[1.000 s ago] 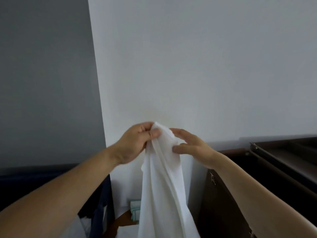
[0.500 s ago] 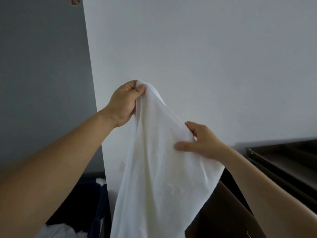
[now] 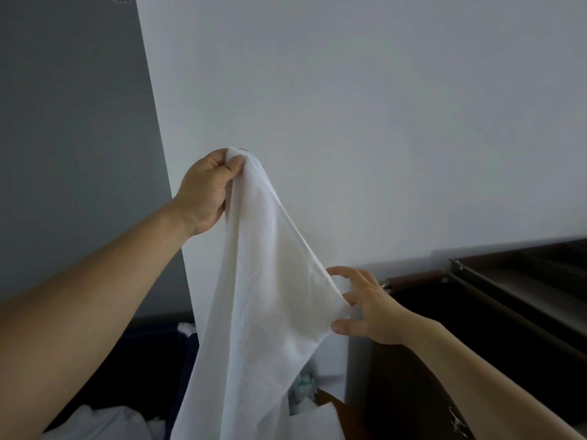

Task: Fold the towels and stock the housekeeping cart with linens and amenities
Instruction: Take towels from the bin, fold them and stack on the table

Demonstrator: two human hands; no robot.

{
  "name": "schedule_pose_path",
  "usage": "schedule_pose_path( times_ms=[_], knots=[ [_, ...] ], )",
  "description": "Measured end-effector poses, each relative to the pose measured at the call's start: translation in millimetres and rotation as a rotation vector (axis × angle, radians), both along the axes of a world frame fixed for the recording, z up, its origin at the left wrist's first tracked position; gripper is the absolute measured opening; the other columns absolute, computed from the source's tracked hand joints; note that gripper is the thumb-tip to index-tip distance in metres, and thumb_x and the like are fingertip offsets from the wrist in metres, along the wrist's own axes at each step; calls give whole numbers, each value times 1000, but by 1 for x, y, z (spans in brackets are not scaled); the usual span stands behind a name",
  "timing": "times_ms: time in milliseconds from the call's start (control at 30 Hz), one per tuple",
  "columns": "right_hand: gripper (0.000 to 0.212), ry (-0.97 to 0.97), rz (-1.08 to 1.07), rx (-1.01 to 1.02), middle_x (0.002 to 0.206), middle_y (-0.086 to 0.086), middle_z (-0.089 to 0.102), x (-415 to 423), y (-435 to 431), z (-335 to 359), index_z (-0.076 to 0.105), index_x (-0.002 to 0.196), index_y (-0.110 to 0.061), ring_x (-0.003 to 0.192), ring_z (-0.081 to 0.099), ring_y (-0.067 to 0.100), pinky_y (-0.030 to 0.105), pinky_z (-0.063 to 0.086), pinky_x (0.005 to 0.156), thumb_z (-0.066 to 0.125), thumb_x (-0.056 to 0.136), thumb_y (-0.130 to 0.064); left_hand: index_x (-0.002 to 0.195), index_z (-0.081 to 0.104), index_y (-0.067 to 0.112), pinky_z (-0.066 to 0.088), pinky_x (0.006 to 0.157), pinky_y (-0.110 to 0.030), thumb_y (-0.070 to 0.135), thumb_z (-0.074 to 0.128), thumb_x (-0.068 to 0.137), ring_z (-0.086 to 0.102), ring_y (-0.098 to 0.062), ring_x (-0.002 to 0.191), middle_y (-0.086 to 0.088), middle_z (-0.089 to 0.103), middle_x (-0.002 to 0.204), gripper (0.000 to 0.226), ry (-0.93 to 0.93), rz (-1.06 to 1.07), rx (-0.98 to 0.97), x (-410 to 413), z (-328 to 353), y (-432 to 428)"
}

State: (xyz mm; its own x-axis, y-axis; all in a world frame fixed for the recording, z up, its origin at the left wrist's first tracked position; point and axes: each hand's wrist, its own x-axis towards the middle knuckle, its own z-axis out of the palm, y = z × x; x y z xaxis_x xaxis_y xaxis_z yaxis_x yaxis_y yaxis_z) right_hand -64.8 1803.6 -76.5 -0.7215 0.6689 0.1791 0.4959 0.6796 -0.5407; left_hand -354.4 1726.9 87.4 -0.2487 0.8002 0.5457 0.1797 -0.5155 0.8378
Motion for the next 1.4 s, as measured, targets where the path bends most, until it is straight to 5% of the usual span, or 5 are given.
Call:
schedule_pose_path(
  times_ms=[300,700,867,1100,1400],
  knots=[
    [39,47,-162,265,55,-12,49,27,23,47,50,59,-25,51,45,0,22,36,54,74,82,-46,94,62,11,45,74,-39,17,50,102,50,-22,82,-10,56,90,15,237,394,-133,-85,-50,-9],
    [61,325,-119,94,89,1,62,-8,22,128,52,133,-37,84,62,18,23,49,79,81,82,-21,108,59,8,53,56,-27,20,50,102,57,-15,74,-4,62,88,16,362,562,-162,-119,-46,-56],
    [30,265,-181,-29,58,-2,51,-14,28,145,63,77,0,53,43,13,19,33,47,76,86,-26,106,62,3,51,64,-21,18,51,101,60,-10,76,-6,64,93,18,313,551,-145,-125,-55,-65],
    [21,595,-202,-515,92,13,64,-35,2,108,51,111,-11,47,64,22,27,49,38,59,100,-26,95,62,10,58,50,-26,12,49,102,62,-17,78,-6,62,91,14,-105,291,-183,-118,-58,-75],
    [16,940,-296,-144,75,10,64,-40,-23,124,54,100,-15,47,67,30,33,53,43,61,97,-28,91,64,10,56,54,-21,14,51,101,64,-15,74,8,71,72,17,-88,204,-4,-124,-48,-84]
  ],
)
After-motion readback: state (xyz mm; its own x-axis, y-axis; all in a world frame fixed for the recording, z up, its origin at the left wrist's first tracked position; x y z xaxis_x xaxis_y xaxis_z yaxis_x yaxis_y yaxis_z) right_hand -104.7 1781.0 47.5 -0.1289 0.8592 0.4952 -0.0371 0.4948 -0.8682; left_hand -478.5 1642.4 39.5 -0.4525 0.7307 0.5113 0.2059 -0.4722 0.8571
